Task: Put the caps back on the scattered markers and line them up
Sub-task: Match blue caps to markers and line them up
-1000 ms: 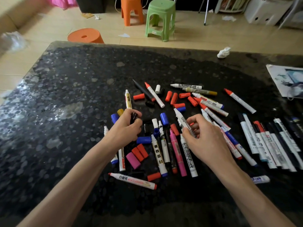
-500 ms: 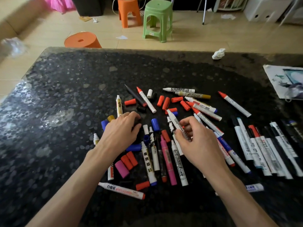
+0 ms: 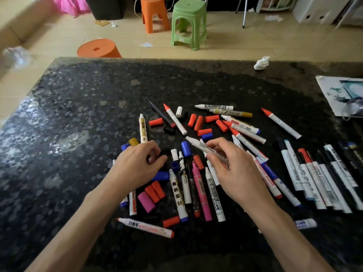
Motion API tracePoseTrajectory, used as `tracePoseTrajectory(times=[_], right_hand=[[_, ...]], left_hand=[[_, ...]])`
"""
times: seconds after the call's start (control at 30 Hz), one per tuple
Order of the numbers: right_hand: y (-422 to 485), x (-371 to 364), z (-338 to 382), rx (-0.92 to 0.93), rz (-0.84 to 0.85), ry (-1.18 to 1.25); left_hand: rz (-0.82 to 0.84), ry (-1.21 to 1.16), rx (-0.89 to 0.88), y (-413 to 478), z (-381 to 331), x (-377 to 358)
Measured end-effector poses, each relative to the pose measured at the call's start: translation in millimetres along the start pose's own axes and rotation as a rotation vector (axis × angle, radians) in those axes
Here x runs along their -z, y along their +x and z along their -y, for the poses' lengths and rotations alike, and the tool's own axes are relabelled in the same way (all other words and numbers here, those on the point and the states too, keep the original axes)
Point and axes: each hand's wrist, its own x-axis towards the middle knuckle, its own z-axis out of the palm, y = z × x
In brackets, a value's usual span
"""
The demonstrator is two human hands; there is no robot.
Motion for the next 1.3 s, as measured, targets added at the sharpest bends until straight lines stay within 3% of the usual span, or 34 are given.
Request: tracePoseTrajectory(times=[0.13,0.23,0.93,1.3], right_hand=[[2,-4,1,0.122,-0.046,-0.029],[2,-6,3,0.170,-0.070,-0.029],[0,3,2,0.367,-0.168,-0.015],[-6,-10,6,0.376,-0.239,-0.060]], left_hand=[[0.121,-0.442,-0.068,-18,-8,9],[0.106,-0.559,-0.098,-24,-13,15],[-0.099,-0.584,-0.262,-29,-13,21],[-0.231,-0.606,-0.239,-30,-21,13]])
